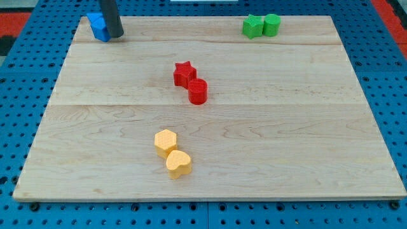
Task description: Place the green blocks near the right side of the blue blocks
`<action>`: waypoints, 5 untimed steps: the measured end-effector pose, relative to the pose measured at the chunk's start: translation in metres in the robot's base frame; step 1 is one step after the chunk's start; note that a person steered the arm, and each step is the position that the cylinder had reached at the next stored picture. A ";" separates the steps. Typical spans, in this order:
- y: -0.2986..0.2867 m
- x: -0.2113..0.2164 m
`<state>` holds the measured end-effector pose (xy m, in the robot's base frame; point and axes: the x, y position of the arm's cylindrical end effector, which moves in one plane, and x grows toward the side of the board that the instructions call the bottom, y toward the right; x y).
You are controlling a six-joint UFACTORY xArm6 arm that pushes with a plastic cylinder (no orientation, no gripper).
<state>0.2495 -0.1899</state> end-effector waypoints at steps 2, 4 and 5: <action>0.094 0.057; 0.209 0.072; 0.296 0.072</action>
<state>0.3212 0.1057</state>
